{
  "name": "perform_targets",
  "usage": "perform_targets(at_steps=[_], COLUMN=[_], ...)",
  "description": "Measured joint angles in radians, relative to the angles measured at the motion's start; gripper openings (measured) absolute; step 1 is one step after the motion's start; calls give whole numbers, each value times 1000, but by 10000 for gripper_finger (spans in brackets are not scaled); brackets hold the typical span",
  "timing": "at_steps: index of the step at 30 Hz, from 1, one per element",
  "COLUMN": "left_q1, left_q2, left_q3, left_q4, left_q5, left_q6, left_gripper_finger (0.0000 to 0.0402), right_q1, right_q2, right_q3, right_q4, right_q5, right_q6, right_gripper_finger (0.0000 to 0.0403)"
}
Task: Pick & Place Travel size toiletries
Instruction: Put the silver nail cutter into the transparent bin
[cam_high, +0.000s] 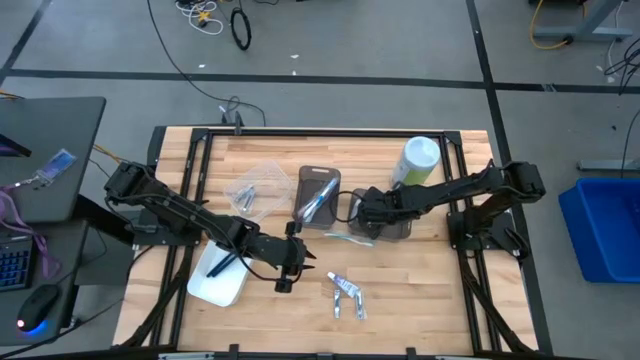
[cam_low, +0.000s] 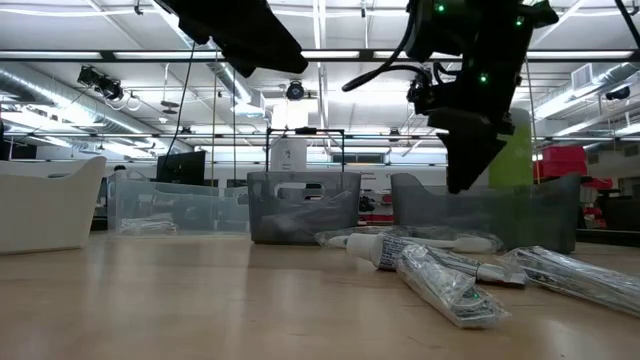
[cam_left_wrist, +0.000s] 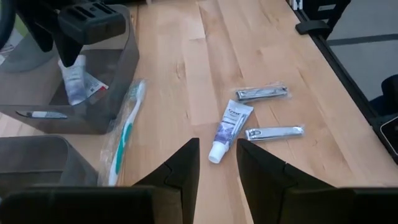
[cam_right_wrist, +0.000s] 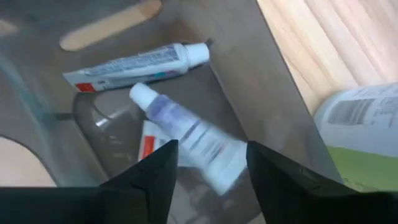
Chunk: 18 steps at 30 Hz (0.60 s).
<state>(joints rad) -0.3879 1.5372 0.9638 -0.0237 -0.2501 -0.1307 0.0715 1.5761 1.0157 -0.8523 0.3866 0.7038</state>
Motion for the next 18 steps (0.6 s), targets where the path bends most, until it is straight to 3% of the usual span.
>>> perform_targets(at_steps=[7,13,18], left_q1=[0,0,0], left_q2=[0,0,0], left_q3=[0,0,0], left_q4=[0,0,0], left_q5=[0,0,-35], left_q6=[-83,-95,-101], left_gripper_finger=[114,114,114], right_q1=[11,17,52], right_q2=[-2,-2,-2], right_q3=[28,97,105], right_q4=[18,26,65], right_q5=[-46,-245,-410], right_q6=[35,54,185], right_gripper_finger=[200,187,188])
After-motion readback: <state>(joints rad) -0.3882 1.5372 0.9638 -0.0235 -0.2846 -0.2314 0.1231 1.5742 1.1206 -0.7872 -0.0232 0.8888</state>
